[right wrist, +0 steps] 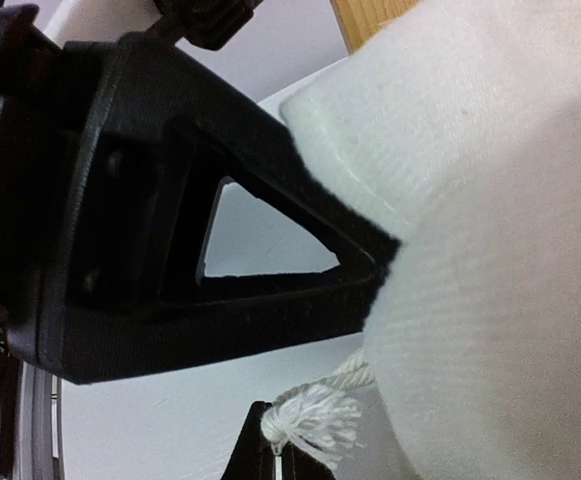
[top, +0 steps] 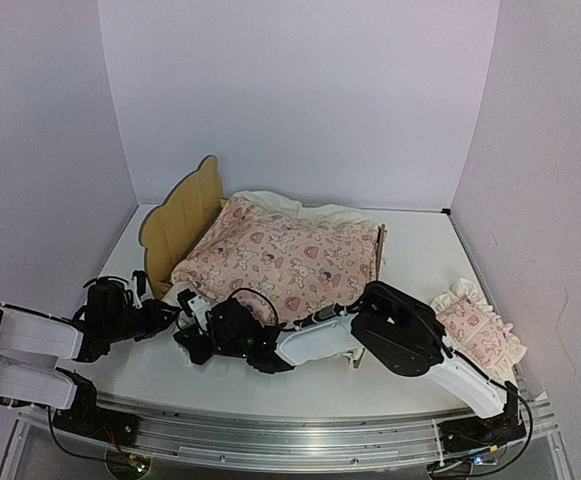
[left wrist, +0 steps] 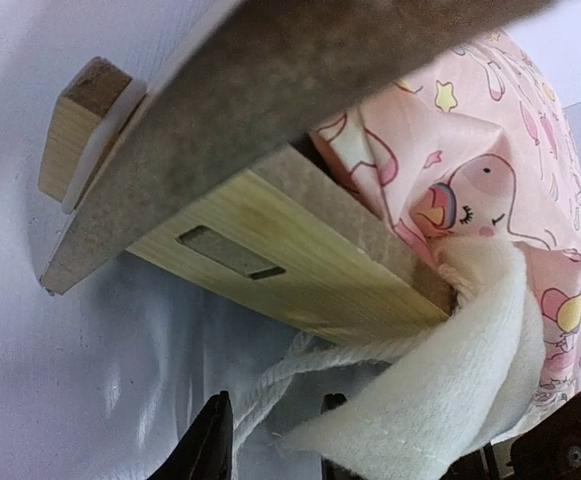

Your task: Set up the pet bed

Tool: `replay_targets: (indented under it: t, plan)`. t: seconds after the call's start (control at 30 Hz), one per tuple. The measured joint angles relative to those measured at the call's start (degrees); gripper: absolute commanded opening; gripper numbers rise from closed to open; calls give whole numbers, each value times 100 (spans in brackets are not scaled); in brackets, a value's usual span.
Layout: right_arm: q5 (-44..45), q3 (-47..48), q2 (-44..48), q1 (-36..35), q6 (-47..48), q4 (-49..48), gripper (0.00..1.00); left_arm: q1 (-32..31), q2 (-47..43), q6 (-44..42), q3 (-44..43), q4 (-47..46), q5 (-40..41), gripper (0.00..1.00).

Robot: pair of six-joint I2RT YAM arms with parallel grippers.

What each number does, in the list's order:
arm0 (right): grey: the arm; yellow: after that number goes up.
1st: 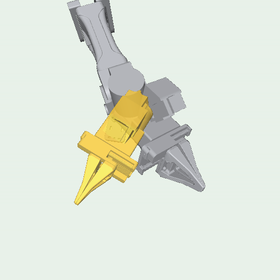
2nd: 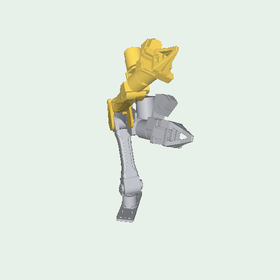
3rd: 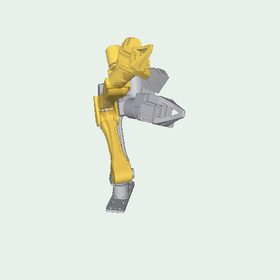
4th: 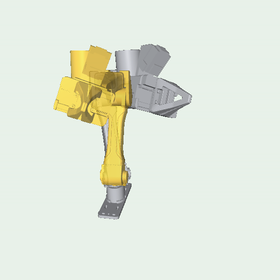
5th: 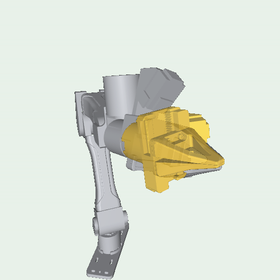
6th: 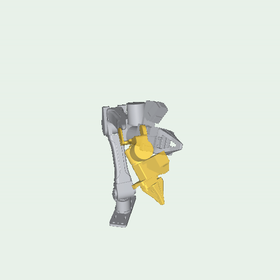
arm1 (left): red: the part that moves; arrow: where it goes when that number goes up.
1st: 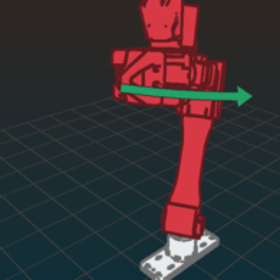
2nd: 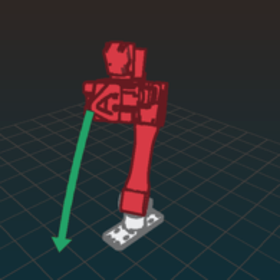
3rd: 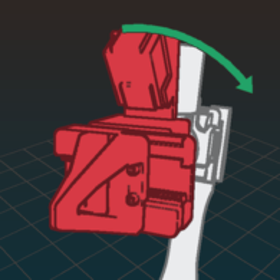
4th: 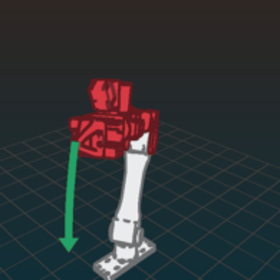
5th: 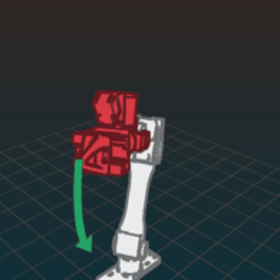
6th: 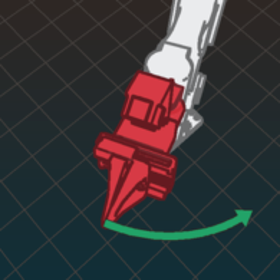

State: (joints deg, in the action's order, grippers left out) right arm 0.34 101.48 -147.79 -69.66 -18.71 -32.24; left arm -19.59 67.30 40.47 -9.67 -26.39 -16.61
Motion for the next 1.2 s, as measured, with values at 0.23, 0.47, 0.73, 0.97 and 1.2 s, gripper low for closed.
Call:
replay_targets:
  t: [0.23, 0.47, 0.73, 0.97, 1.2]
  plan:
    - [-13, -128, 0, 42, -181, -208, 0, -80, 172, 17, 72, -141, 86, 34]
    - [-13, -251, 0, 66, -273, -284, 0, -397, 572, 169, 80, -365, 150, 6]
    - [115, -598, 54, 126, -261, -447, 0, -489, 553, 141, 4, 22, 177, 0]
    - [257, -981, 492, 248, -74, -217, 0, -486, -203, -54, -340, 1343, -110, 0]
    - [158, -942, 776, 253, 240, -87, 0, -486, -695, -355, -339, 1309, -538, 0]
